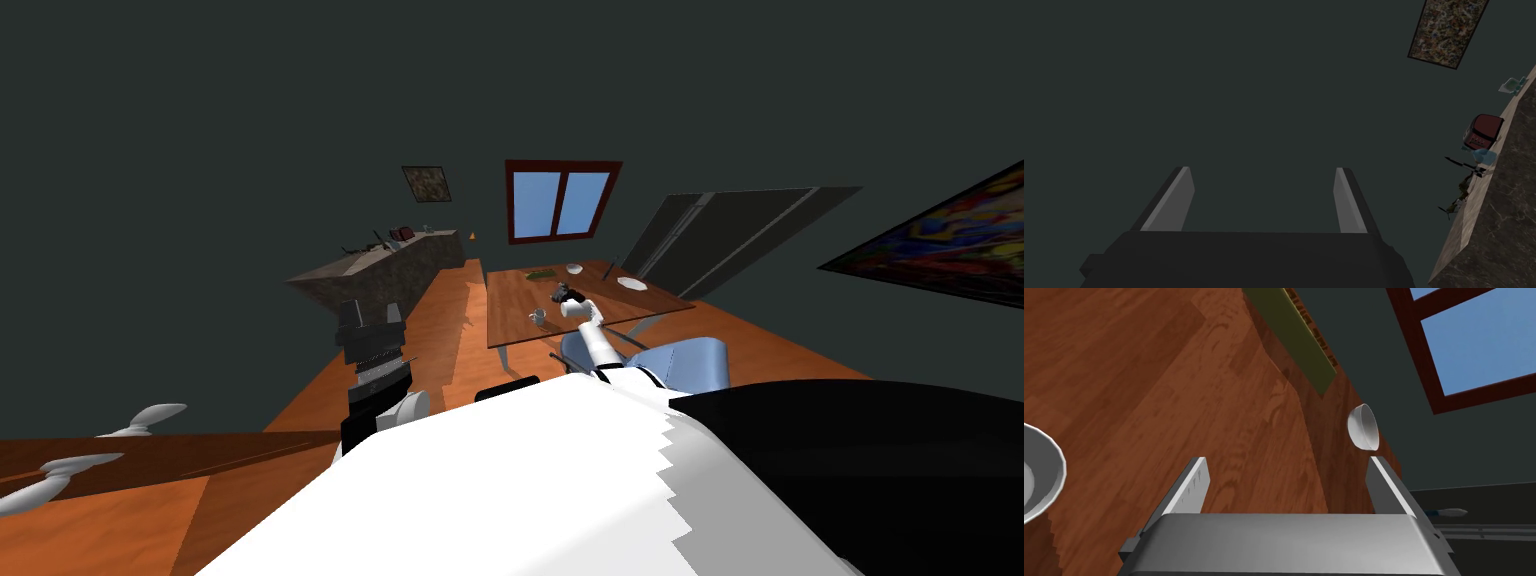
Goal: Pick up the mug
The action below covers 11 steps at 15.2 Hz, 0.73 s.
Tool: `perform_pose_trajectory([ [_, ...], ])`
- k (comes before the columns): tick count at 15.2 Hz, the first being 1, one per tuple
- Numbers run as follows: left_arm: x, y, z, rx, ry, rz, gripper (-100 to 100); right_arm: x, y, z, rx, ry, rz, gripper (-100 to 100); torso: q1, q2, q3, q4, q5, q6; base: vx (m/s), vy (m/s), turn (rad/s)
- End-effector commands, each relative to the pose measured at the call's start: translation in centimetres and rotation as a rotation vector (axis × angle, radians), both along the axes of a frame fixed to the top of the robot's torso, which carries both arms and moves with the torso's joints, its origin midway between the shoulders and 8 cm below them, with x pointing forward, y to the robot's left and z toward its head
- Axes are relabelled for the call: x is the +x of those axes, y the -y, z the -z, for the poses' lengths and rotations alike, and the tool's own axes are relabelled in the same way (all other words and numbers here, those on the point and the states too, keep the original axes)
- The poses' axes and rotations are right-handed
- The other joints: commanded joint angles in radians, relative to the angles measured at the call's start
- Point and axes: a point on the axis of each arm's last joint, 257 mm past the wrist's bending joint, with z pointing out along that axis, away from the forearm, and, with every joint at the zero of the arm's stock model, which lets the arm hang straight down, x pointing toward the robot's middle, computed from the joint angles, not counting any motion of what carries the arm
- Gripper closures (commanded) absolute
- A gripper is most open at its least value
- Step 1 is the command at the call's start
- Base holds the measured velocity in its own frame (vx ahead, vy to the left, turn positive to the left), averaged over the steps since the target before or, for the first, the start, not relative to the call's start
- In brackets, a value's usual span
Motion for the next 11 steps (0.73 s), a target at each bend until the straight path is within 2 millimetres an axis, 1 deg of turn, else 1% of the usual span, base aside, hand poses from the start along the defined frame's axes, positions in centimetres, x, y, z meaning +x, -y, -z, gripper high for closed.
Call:
perform_pose_trajectory([
  [1,0.0,0.0,0.0,0.0,0.0,0.0,0,-0.1,0.1,1.8,0.053,-0.056,0.026,-100,0.0,0.0,0.0,0.0,0.0,0.0,0.009,0.008,0.034],
  [2,0.0,0.0,0.0,0.0,0.0,0.0,0,-0.2,0.1,2.1,0.056,-0.071,0.027,-100,0.0,0.0,0.0,0.0,0.0,0.0,0.007,0.006,0.013],
  [3,0.0,0.0,0.0,0.0,0.0,0.0,0,0.4,0.0,2.3,0.111,-0.083,0.049,-100,0.0,0.0,0.0,0.0,0.0,0.0,0.009,0.007,0.028],
  [4,0.0,0.0,0.0,0.0,0.0,0.0,0,-0.1,0.1,3.5,0.118,-0.117,0.056,-100,0.0,0.0,0.0,0.0,0.0,0.0,0.011,0.007,0.035],
  [5,0.0,0.0,0.0,0.0,0.0,0.0,0,-0.3,0.1,3.8,0.12,-0.131,0.058,-100,0.0,0.0,0.0,0.0,0.0,0.0,0.009,0.005,0.013],
  [6,0.0,0.0,0.0,0.0,0.0,0.0,0,0.3,-0.1,3.9,0.174,-0.143,0.08,-100,0.0,0.0,0.0,0.0,0.0,0.0,0.009,0.008,0.029],
  [7,0.0,0.0,0.0,0.0,0.0,0.0,0,-0.3,0.0,5.1,0.182,-0.18,0.088,-100,0.0,0.0,0.0,0.0,0.0,0.0,0.012,0.008,0.037],
  [8,0.0,0.0,0.0,0.0,0.0,0.0,0,-0.5,0.0,5.3,0.183,-0.191,0.09,-100,0.0,0.0,0.0,0.0,0.0,0.0,0.009,0.006,0.012],
  [9,0.0,0.0,0.0,0.0,0.0,0.0,0,-0.1,-0.3,5.8,0.238,-0.209,0.114,-100,0.0,0.0,0.0,0.0,0.0,0.0,0.01,0.007,0.028],
  [10,0.0,0.0,0.0,0.0,0.0,0.0,0,-0.6,-0.3,6.5,0.242,-0.236,0.119,-100,0.0,0.0,0.0,0.0,0.0,0.0,0.013,0.006,0.035],
  [11,0.0,0.0,0.0,0.0,0.0,0.0,0,-0.8,-0.3,6.8,0.245,-0.251,0.121,-100,0.0,0.0,0.0,0.0,0.0,0.0,0.011,0.003,0.014],
])
